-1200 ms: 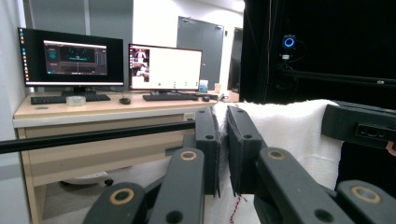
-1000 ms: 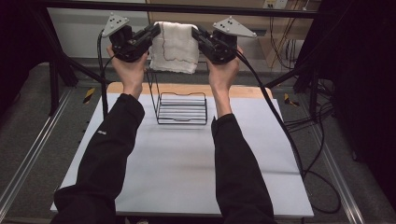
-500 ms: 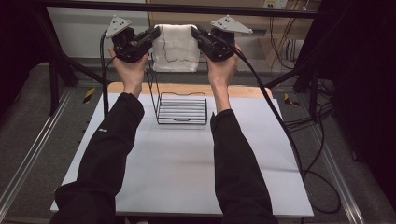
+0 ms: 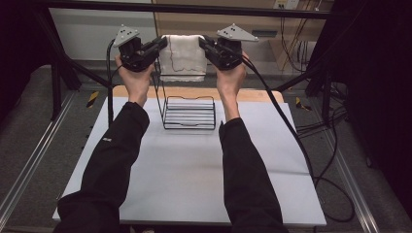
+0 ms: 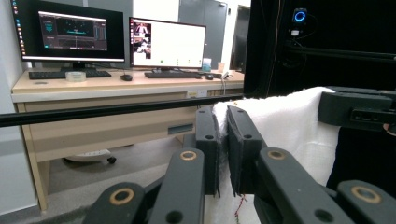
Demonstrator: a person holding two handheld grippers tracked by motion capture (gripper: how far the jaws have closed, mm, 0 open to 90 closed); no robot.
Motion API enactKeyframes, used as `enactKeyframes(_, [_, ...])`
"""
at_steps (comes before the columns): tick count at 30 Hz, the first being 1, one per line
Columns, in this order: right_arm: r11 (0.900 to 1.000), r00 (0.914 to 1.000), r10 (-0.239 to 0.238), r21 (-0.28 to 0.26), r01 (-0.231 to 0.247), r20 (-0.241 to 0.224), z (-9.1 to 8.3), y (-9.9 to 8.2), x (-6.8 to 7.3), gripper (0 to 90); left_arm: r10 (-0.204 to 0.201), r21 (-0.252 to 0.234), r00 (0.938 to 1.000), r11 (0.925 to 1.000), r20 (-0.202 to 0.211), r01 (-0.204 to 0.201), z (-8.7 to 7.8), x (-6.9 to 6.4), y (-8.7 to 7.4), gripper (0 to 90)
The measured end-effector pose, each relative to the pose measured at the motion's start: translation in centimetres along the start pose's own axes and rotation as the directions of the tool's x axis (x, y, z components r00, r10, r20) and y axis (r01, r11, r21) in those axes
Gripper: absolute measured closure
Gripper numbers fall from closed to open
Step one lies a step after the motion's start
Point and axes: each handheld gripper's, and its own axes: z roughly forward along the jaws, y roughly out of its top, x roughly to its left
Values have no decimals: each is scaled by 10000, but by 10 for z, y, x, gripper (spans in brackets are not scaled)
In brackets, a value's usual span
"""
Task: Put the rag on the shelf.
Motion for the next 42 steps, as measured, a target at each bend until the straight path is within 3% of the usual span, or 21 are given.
enactKeyframes(14, [9995, 9999, -58, 303, 62, -142, -11, -15, 5, 805, 91, 279, 9996, 9996, 274, -99, -11, -5, -17, 834])
enactKeyframes(35, [9986, 9986, -334, 400, 351, -419, -33, -24, 21, 802, 105, 386, 9984, 9992, 561, -127, -31, -12, -31, 830])
enactKeyframes(42, [9991, 9984, -152, 399, 174, -541, -40, -29, 25, 801, 186, 484, 9978, 9986, 637, -217, -39, -16, -35, 826])
